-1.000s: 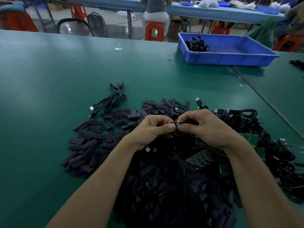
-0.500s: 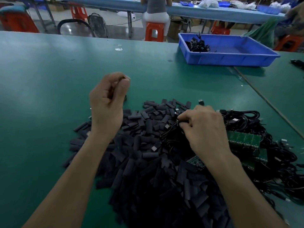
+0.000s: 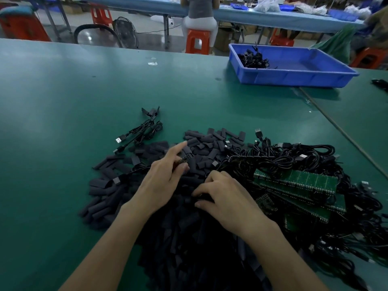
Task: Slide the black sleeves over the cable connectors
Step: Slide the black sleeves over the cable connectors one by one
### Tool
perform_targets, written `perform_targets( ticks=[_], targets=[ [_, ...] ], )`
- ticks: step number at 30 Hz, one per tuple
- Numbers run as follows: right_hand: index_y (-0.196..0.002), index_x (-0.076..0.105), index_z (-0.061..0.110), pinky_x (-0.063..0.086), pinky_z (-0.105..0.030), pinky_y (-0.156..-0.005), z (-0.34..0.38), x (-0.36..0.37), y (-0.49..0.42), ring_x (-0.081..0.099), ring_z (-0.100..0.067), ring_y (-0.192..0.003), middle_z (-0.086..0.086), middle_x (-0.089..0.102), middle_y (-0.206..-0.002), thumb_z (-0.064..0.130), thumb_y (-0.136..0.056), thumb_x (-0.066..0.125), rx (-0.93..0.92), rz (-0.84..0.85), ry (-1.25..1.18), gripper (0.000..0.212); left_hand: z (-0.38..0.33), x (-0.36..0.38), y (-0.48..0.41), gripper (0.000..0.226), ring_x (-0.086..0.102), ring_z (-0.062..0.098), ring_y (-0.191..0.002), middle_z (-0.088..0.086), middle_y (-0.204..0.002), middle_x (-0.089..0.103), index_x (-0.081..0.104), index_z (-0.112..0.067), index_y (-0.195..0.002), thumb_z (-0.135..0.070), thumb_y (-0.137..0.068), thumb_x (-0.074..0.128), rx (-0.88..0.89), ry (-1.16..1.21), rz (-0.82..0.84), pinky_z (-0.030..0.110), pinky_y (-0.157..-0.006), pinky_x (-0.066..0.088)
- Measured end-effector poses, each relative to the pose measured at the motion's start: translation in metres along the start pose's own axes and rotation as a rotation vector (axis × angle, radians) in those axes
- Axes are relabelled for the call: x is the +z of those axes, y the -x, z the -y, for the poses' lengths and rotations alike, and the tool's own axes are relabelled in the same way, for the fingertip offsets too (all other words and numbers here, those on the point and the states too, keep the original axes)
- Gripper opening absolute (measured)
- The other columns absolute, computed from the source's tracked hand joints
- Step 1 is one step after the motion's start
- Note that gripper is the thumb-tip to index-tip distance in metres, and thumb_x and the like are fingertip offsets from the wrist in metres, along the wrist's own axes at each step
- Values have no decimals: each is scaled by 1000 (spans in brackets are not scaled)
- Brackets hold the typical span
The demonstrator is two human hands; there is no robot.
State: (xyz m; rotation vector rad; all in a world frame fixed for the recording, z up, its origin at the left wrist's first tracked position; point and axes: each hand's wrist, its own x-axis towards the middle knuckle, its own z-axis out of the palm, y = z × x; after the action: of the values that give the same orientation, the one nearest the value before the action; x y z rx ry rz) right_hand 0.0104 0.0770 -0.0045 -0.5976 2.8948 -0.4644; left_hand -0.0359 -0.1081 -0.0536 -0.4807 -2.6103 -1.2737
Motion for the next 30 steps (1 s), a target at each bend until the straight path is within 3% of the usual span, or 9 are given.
perform_targets(
  ticks=[3, 5, 8, 11, 16, 19, 23, 26, 30],
  targets=[
    [-118, 69, 32, 41, -33, -98, -4, 5, 0, 43, -14, -114, 8, 49, -111, 38, -101, 55, -14, -9, -23, 23, -1, 2, 2, 23, 64, -7, -80, -16, -84, 70, 51, -26, -115, -15, -99, 63, -52, 36, -26, 4, -71, 43],
    [-115, 69, 28, 43, -34, -96, -5, 11, -1, 46, -13, -111, 8, 51, -111, 35, -104, 50, -12, -46, -49, 24, -2, 1, 2, 22, 64, -7, -75, -13, -83, 69, 51, -31, -97, -16, -96, 67, -72, 66, -18, 6, -68, 45],
    [-107, 63, 28, 48, -31, -80, -6, 20, -1, 53, -5, -92, 14, 55, -102, 31, -106, 45, 40, -172, -274, 18, -6, 1, 1, 13, 61, -11, -83, -18, -86, 65, 62, -27, -97, -19, -93, 71, -35, 34, -24, 5, -72, 44],
    [-95, 54, 39, 49, -34, -59, -10, 30, 2, 59, -15, -70, 11, 61, -82, 29, -106, 45, 151, -338, -589, 17, -12, 2, -1, 12, 62, -10, -89, -21, -87, 67, 73, -17, -104, -18, -92, 72, 55, 16, -82, 4, -78, 45],
    [-105, 54, 55, 45, -7, -77, -17, 39, 3, 62, 5, -94, 22, 65, -96, 25, -102, 55, 184, -436, -734, 30, -10, 8, 4, 16, 66, -2, -90, -7, -95, 75, 77, -14, -106, -17, -91, 73, 64, 37, -68, 6, -79, 47],
    [-109, 65, 47, 47, -9, -83, -23, 40, 3, 63, 5, -98, 29, 66, -103, 24, -98, 62, 196, -467, -787, 26, -6, 11, 5, 19, 65, -9, -84, -13, -91, 72, 76, -13, -109, -17, -91, 73, 20, 77, -44, 5, -76, 46],
    [-113, 71, 34, 52, -13, -85, -26, 40, 3, 65, 5, -99, 21, 70, -103, 23, -90, 74, 233, -483, -884, 25, -2, 12, 6, 18, 65, -6, -74, -16, -86, 69, 75, -15, -110, -17, -92, 71, -4, 110, -23, 5, -70, 46],
    [-113, 70, 35, 47, -7, -88, -27, 40, 3, 61, 11, -105, 22, 68, -111, 30, -90, 72, 244, -509, -881, 24, -1, 12, 7, 18, 65, 0, -70, -19, -82, 69, 76, -16, -110, -19, -93, 70, 33, 95, -11, 9, -67, 48],
    [-107, 68, 40, 44, -5, -89, -26, 42, 4, 59, 13, -107, 25, 66, -110, 38, -88, 69, 235, -548, -861, 20, -5, 12, 8, 25, 64, -11, -76, -31, -88, 64, 76, -15, -111, -28, -93, 65, 132, 66, 5, 7, -70, 48]
  ],
)
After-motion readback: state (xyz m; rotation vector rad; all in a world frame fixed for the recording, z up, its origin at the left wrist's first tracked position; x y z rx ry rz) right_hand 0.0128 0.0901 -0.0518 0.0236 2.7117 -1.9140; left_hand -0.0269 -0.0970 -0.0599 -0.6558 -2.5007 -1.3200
